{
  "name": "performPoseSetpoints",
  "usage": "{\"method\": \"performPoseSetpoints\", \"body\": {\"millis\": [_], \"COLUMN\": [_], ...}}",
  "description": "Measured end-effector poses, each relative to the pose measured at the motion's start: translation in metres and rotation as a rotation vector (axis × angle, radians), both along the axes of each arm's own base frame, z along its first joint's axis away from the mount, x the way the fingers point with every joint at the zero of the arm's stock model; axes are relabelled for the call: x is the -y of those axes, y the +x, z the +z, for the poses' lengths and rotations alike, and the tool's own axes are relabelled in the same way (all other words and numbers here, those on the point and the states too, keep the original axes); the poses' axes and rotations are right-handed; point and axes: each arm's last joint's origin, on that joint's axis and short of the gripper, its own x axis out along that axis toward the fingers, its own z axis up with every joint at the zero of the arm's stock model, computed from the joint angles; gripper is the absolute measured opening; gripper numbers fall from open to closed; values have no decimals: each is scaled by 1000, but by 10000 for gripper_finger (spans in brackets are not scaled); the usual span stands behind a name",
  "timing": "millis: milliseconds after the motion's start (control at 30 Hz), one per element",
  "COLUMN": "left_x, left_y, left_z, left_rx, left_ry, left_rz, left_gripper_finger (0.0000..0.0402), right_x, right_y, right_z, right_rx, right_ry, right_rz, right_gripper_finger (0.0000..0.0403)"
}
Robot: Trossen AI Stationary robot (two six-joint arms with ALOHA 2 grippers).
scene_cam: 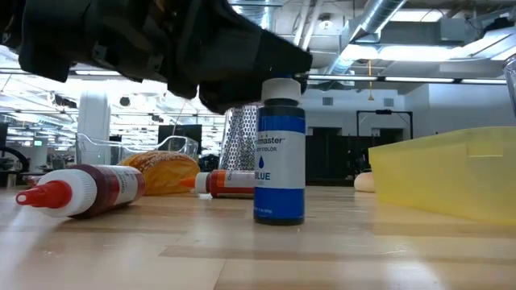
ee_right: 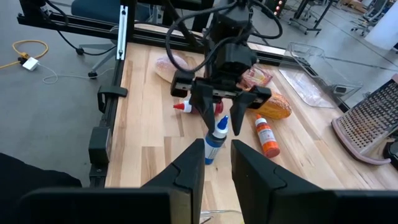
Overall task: Pick & Place Food Item
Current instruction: Put the blue food coloring bottle into the bottom transparent bin
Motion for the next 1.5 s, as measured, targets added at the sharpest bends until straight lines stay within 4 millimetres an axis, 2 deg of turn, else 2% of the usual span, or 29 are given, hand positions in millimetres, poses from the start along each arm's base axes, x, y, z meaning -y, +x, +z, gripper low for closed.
{"method": "performPoseSetpoints", "body": {"millis": [133,267,467,600,800,967,1067,1333,1500], "left_x": [-1,-6,-23,-30,-24,-14,-14,-27,-36], "left_y": [-2,-11,-46,-71,-97,-106,-110,-126,-136], "left_z": [13,54,124,142,143,138,127,103,98], "left_rx": [23,58,59,-23,-149,-168,-188,-155,-114], "left_ry": [99,207,285,293,266,313,343,271,245], "left_rz": [-19,-39,-86,-130,-185,-147,-127,-94,-80], "left_gripper_finger": [220,233,239,238,236,236,236,236,236], "right_x": [0,4,17,34,59,82,96,126,133], "right_y": [0,10,51,79,114,144,157,171,174], "right_z": [0,-1,-19,-37,-52,-57,-62,-78,-91], "right_rx": [-1,-43,-133,-167,-193,-219,-231,-289,-269], "right_ry": [-3,23,14,8,46,106,129,188,278], "right_rz": [0,-13,-6,-20,-31,23,43,20,38], "right_gripper_finger": [71,71,71,79,132,182,198,220,231]}}
